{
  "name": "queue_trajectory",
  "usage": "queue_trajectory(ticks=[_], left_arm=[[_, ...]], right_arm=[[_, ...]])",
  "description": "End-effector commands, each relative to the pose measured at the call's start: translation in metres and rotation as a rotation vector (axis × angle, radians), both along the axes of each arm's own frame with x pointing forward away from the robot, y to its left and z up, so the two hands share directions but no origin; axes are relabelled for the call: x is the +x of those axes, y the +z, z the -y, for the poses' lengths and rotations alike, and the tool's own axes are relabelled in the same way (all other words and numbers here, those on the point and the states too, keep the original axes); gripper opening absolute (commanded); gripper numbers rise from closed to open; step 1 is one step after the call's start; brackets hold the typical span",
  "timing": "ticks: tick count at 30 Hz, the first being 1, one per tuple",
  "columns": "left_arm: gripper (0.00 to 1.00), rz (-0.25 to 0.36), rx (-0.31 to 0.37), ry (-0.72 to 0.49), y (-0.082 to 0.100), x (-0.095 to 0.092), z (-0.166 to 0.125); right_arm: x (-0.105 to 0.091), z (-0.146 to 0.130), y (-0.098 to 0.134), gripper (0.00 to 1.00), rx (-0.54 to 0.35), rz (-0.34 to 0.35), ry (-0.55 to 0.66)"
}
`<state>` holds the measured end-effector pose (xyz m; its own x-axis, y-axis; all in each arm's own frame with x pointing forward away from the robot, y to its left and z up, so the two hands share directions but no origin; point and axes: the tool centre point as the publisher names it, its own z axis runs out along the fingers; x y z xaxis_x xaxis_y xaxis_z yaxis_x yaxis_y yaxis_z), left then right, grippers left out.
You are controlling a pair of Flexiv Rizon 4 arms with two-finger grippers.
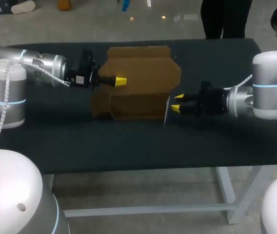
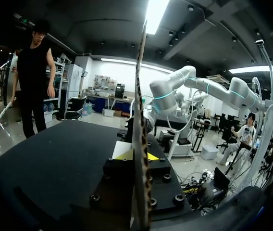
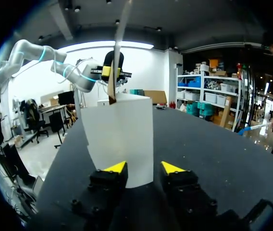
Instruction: Assemble the packaging by folding the flat box into shape, placing the metal phone stand inside, and closing the box properly
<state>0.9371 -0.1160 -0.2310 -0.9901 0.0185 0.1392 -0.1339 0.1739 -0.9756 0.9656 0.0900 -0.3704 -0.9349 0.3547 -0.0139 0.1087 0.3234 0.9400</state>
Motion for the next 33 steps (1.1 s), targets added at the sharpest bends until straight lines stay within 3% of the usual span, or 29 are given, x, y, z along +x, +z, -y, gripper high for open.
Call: queue_trajectory(ticks=[1, 33], left_arm=[[0.00, 0.000, 0.005, -0.001, -0.003, 0.000, 0.001], [0.00, 0.009, 0.017, -0.001, -0.004, -0.001, 0.001]], right_arm=[[0.000, 0.000, 0.000, 0.46, 0.000, 0.001, 0.000], [-0.008, -0.024, 0.000, 0.47, 0.012, -0.001, -0.020]])
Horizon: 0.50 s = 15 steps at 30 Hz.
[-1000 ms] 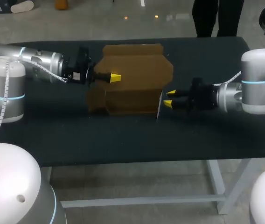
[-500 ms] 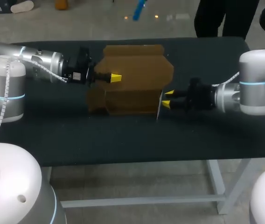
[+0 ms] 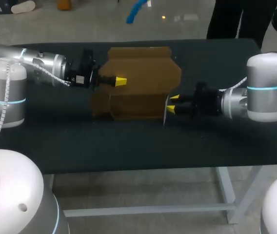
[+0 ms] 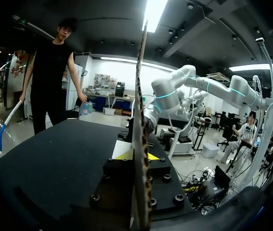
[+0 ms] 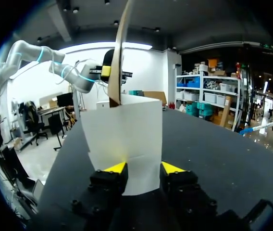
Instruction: Assemble the packaging by folding the flat box into shape, placing the metal phone stand inside, and closing the box properly
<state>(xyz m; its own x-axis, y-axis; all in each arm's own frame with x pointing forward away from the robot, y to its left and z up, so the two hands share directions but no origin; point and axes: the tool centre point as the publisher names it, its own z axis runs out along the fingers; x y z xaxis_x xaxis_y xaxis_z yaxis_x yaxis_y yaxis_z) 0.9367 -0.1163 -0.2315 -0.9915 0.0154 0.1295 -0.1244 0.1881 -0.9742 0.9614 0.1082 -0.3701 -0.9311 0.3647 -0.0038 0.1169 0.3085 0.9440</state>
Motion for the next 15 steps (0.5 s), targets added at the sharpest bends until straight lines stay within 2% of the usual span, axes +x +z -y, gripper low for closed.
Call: queue_trajectory(ticks=[1, 15], left_arm=[[0.00, -0.001, 0.002, -0.002, -0.003, -0.001, 0.001], [0.00, -0.001, 0.002, -0.002, -0.003, -0.001, 0.001]], right_arm=[[-0.005, -0.006, 0.000, 0.47, -0.003, 0.004, -0.011], [-0.015, -0.011, 0.001, 0.47, -0.008, 0.006, -0.031]])
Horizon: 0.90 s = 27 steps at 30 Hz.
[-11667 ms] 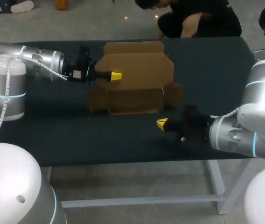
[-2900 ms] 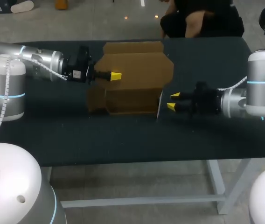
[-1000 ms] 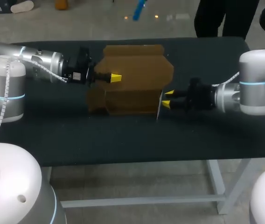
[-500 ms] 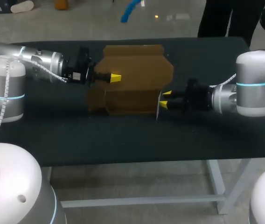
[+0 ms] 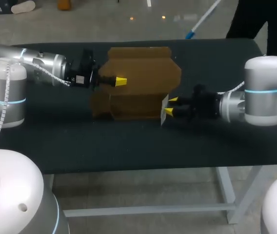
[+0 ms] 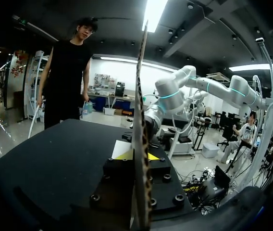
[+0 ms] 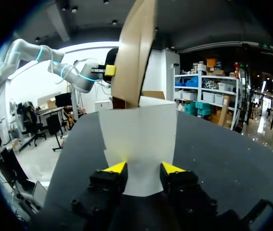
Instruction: Assemble the packaging by folding the flat box into shape, placing the metal phone stand inside, and closing the box properly
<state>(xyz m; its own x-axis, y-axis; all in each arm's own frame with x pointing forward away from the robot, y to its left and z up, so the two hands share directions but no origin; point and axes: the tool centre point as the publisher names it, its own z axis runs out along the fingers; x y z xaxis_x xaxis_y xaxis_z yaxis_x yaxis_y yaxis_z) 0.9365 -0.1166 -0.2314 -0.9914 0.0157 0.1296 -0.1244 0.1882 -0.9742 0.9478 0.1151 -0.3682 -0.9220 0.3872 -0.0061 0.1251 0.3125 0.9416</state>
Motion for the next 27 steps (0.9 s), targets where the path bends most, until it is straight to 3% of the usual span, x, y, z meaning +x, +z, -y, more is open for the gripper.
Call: queue_trajectory(ticks=[1, 27], left_arm=[[0.00, -0.001, 0.002, -0.002, -0.0034, -0.0005, 0.0009], [0.00, -0.001, 0.002, -0.002, -0.0034, -0.0005, 0.0009]], right_arm=[[-0.0022, -0.0041, 0.0000, 0.47, -0.001, 0.007, -0.009], [0.0018, -0.0086, 0.0035, 0.54, -0.040, 0.067, -0.087]])
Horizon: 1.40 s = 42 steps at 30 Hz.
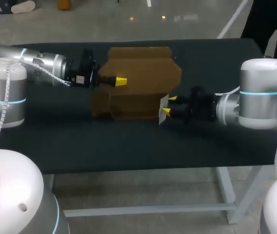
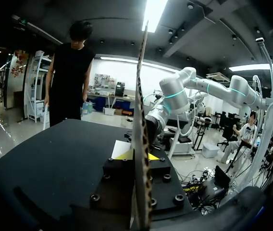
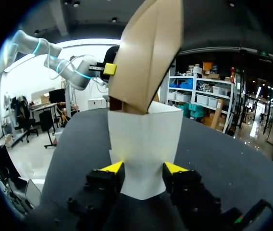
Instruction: Assemble the packaging by folding the flat box into shape, placing the metal phone stand inside, and closing the box properly
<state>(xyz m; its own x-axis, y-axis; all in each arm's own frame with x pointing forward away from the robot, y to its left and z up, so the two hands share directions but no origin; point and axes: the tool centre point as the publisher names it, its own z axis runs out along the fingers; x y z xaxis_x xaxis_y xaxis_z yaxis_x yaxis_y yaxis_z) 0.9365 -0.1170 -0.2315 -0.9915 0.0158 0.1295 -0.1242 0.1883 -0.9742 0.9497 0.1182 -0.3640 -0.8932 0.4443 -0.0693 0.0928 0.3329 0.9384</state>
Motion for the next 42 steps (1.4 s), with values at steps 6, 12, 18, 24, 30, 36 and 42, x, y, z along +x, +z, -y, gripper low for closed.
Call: queue_trajectory(ticks=[6, 12, 18, 24, 30, 36, 42], left_arm=[[0.00, -0.001, 0.002, -0.002, -0.0033, -0.0004, 0.0005], [0.00, -0.001, 0.002, -0.002, -0.0033, -0.0004, 0.0005], [0.00, -0.001, 0.002, -0.002, -0.0033, -0.0004, 0.0005], [0.00, -0.001, 0.002, -0.002, -0.0033, -0.0004, 0.0005], [0.00, -0.001, 0.002, -0.002, -0.0033, -0.0004, 0.0005], [0.00, -0.001, 0.002, -0.002, -0.0033, -0.0004, 0.0005], [0.00, -0.001, 0.002, -0.002, -0.0033, -0.0004, 0.0005]], right_arm=[[0.0023, -0.0076, -0.0022, 0.54, -0.023, 0.024, -0.080], [0.0033, -0.0091, -0.0029, 0.52, -0.023, 0.043, -0.152], [0.0022, -0.0072, -0.0016, 0.50, -0.021, 0.060, -0.231], [0.0018, -0.0068, -0.0026, 0.50, -0.018, 0.067, -0.295], [0.0032, -0.0079, -0.0026, 0.51, -0.009, 0.072, -0.354], [0.0055, -0.0079, -0.0038, 0.50, -0.004, 0.074, -0.428], [0.0078, -0.0070, -0.0032, 0.49, 0.001, 0.077, -0.480]])
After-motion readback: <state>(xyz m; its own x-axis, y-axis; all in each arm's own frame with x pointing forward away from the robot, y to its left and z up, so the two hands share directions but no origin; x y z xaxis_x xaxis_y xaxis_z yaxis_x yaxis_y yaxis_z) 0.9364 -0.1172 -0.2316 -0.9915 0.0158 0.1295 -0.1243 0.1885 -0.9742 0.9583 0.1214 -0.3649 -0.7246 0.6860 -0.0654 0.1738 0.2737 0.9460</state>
